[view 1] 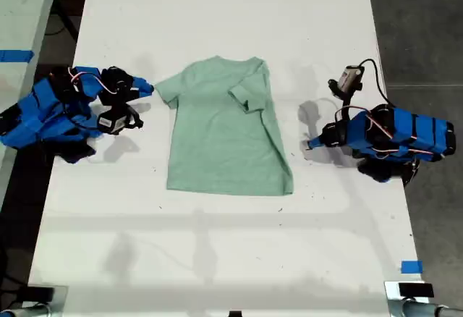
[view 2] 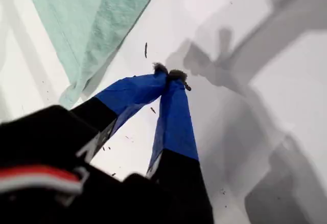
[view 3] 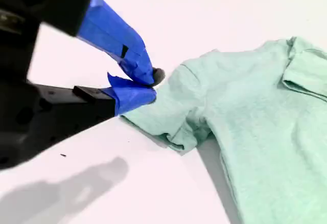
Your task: Fold t shirt
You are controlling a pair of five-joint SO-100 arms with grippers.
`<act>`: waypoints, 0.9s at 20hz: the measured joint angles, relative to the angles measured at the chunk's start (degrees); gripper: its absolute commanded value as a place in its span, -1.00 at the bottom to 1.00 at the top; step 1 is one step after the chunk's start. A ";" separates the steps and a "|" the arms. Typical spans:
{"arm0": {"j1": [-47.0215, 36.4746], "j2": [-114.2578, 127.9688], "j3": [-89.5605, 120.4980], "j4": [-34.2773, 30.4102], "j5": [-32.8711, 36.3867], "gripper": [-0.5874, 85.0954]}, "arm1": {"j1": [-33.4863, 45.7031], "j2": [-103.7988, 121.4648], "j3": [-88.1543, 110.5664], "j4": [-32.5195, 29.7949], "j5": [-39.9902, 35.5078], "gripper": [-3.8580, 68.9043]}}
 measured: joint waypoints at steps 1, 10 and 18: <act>0.97 -8.96 -5.98 0.09 0.09 -0.95 | 0.00 0.00 0.00 0.00 0.00 -0.88; -15.29 -91.14 -70.14 22.85 21.88 -0.27 | 0.00 0.00 0.00 0.00 0.00 -0.88; -13.62 -97.38 -68.64 23.03 19.60 -0.30 | 0.00 0.00 0.00 0.00 0.00 -0.88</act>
